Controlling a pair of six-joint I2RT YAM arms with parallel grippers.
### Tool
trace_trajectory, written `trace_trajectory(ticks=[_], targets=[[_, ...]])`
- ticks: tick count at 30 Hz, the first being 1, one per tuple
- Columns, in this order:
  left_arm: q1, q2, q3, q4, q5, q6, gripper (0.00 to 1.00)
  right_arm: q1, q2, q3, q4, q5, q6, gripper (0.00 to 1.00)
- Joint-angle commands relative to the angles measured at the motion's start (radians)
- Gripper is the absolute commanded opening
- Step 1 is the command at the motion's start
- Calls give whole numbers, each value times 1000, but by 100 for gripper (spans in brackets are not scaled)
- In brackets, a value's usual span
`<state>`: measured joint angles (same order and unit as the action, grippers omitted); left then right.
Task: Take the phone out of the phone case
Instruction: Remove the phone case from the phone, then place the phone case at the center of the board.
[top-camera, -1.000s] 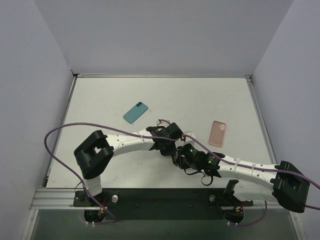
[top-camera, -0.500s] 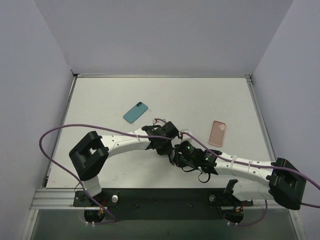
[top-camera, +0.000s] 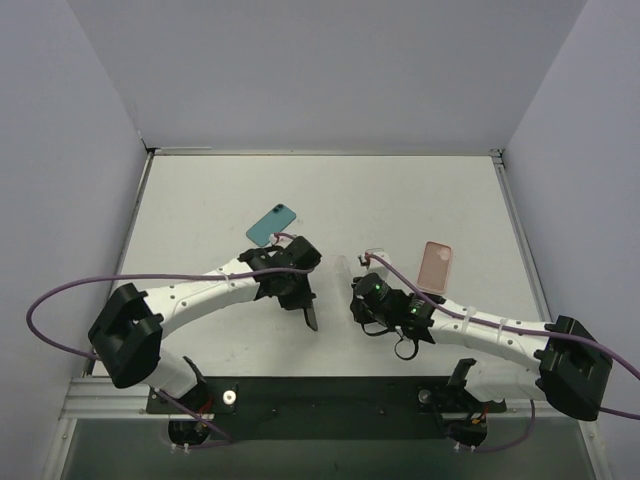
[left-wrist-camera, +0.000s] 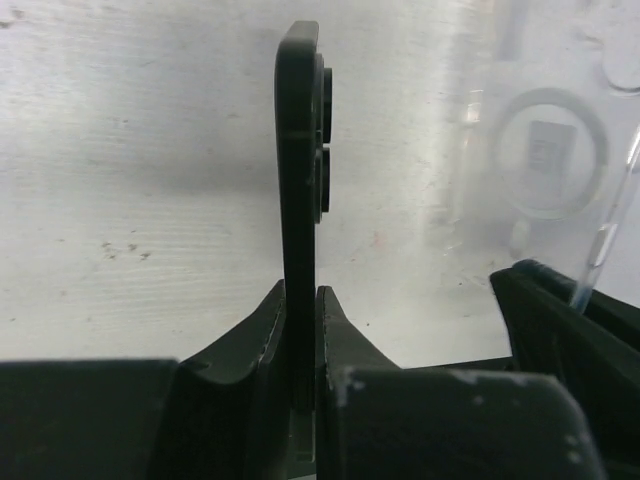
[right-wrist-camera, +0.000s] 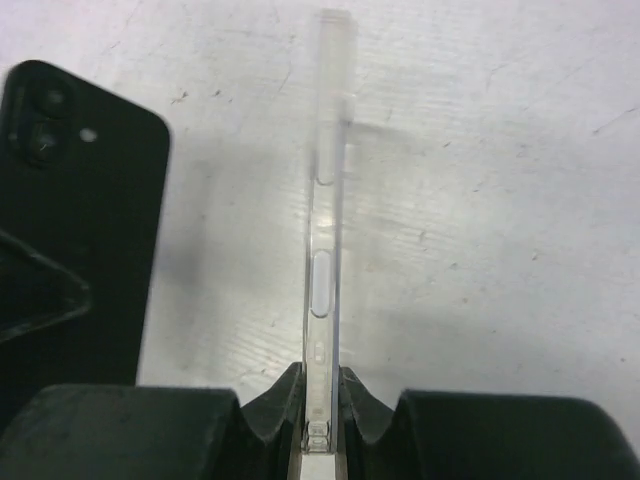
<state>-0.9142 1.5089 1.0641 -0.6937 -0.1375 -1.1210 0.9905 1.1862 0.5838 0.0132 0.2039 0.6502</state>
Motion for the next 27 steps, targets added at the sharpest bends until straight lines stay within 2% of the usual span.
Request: trace_trajectory(ticks=[1,6,10,12,15,16,17,18,19,24,27], targets=[[34,-79,-12,-63,15,-2,0,7,-14,14,-76,100,2,0],[46,-105,-23,-53,24,1,0,10,-25,14,-70,101,11,0],[73,-124,-36,-43,36,19,0,-39,-51,4,-44,40,2,0],[101,-145,-44,-29,53,55,0,-117,-69,4,-22,-50,-21,0],[181,-228,-124,127,178,131,0,-291,-60,42,-29,-197,-9,0],[208,-277,-169,234,269,148,0,-335,-53,51,-29,-259,-4,0],[259,-297,-185,268,301,164,0,-427,-45,59,-24,-293,2,0],[287,-314,-190,284,326,194,0,-464,-25,73,-13,-326,18,0],[314,-334,-179,280,355,217,0,-514,-11,80,16,-404,25,0],[481,-331,-93,96,329,367,0,-749,178,142,148,-572,95,0],[572,-314,-44,-1,317,446,0,-802,310,226,189,-616,137,0]])
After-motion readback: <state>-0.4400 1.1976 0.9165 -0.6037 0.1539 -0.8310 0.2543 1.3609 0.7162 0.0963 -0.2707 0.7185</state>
